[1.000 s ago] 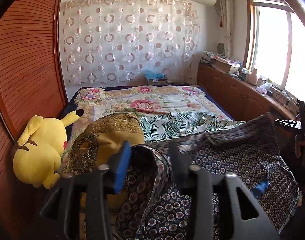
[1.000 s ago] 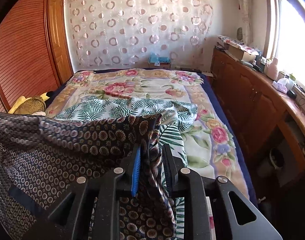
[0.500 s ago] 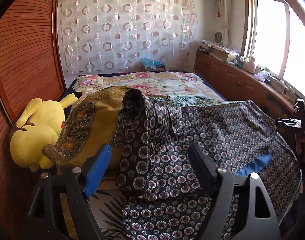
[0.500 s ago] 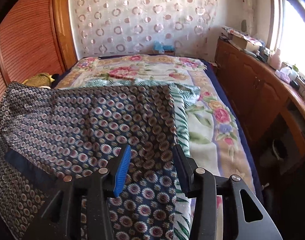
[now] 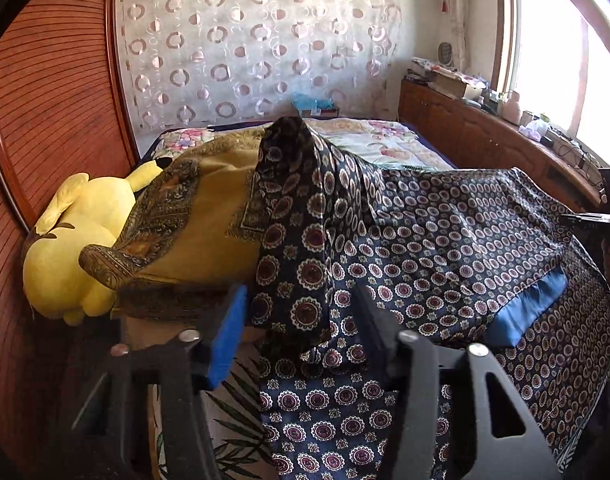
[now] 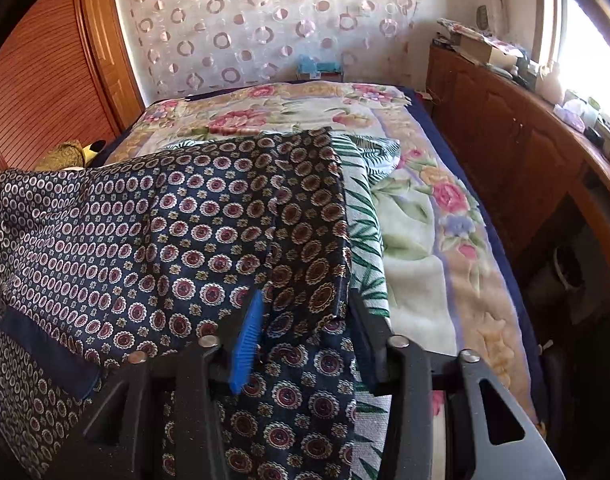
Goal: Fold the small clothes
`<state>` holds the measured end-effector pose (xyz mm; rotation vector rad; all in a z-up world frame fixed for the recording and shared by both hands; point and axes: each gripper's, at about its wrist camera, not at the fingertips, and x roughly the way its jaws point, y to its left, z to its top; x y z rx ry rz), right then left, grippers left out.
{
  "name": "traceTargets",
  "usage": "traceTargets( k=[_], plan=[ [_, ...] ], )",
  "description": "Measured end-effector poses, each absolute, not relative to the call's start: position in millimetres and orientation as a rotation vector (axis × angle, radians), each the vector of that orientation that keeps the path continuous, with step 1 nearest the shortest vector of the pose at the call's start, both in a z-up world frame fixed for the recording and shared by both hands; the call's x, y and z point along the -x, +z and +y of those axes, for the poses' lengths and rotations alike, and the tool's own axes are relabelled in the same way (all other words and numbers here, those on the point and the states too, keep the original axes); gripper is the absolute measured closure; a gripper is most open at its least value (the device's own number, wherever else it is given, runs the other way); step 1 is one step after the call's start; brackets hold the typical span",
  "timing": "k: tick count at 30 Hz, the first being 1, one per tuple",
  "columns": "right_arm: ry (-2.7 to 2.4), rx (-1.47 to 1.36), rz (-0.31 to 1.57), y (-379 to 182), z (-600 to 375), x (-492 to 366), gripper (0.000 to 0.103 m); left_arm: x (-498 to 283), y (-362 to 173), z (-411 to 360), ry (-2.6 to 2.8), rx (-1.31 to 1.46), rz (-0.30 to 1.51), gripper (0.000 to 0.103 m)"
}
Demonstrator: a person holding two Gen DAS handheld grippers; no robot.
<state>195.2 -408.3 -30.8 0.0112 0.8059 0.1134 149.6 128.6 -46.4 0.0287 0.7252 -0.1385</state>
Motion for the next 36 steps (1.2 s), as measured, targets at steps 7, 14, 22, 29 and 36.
traceTargets(
  k=[7, 14, 22, 29, 36],
  plan=[
    [0.217, -0.037, 0.752, -15.4, -398.7, -184.0, 0.102, -148.5, -51.6, 120.4, -0.137, -0.056, 0.72, 0.059],
    [0.253, -0.09, 0.61, 22.3, -409.8, -154.5, 0.102, -151.4, -53.5, 113.9, -0.145, -0.079, 0.734, 0.077],
    [0.224, -0.077, 0.601, 22.4, -422.7, -133.2, 0.102, -135.4, -40.6, 109.2, -0.22, -0.025, 0.725, 0.1],
    [0.234, -0.098, 0.579, 22.5, -432.6, -103.5, 0.102, -100.0, -22.2, 134.7, -0.282, 0.125, 0.697, 0.101],
    [0.221, -0.078, 0.604, 21.8, -440.3, -70.3, 0.102, -66.3, -42.1, 143.0, -0.244, 0.1, 0.759, 0.101]
  ],
)
